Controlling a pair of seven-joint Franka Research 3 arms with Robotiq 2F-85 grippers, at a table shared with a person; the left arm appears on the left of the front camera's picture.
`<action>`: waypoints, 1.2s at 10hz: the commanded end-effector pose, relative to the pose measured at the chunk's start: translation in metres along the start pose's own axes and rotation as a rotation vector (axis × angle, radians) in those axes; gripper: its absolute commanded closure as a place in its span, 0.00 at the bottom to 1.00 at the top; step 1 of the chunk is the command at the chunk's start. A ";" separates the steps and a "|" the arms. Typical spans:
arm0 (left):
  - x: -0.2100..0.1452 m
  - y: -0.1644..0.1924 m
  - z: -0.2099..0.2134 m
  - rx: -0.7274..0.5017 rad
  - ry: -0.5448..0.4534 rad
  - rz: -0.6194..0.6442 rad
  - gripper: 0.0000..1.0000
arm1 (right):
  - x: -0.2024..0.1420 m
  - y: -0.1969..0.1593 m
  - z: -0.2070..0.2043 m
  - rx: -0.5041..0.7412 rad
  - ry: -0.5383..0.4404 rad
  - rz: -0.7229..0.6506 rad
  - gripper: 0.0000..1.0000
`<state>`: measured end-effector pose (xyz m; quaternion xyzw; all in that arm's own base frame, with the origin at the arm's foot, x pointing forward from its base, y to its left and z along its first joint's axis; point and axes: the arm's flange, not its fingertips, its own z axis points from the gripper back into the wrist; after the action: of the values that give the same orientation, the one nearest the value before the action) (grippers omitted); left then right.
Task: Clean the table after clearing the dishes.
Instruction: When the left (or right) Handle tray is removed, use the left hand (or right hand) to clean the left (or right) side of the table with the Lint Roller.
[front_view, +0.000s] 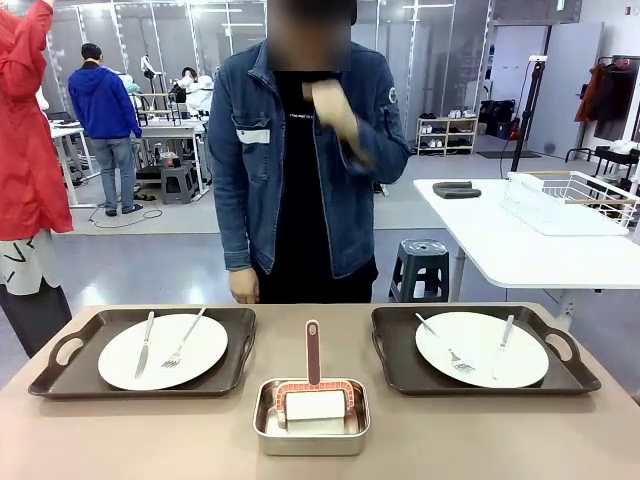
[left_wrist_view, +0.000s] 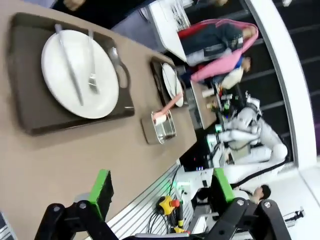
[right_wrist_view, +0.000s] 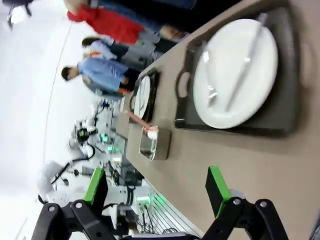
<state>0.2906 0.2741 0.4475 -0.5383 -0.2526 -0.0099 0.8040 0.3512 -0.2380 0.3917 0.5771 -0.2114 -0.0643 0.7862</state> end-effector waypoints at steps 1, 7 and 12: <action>-0.005 0.009 0.029 0.013 -0.075 0.041 0.00 | -0.005 -0.021 0.034 -0.013 -0.057 -0.091 0.00; -0.024 0.017 0.051 0.058 -0.107 0.074 0.00 | -0.022 -0.043 0.059 -0.039 -0.113 -0.116 0.00; -0.024 0.017 0.051 0.058 -0.107 0.074 0.00 | -0.022 -0.043 0.059 -0.039 -0.113 -0.116 0.00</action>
<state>0.2566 0.3176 0.4365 -0.5216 -0.2702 0.0569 0.8073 0.3123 -0.2962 0.3575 0.5675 -0.2163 -0.1474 0.7807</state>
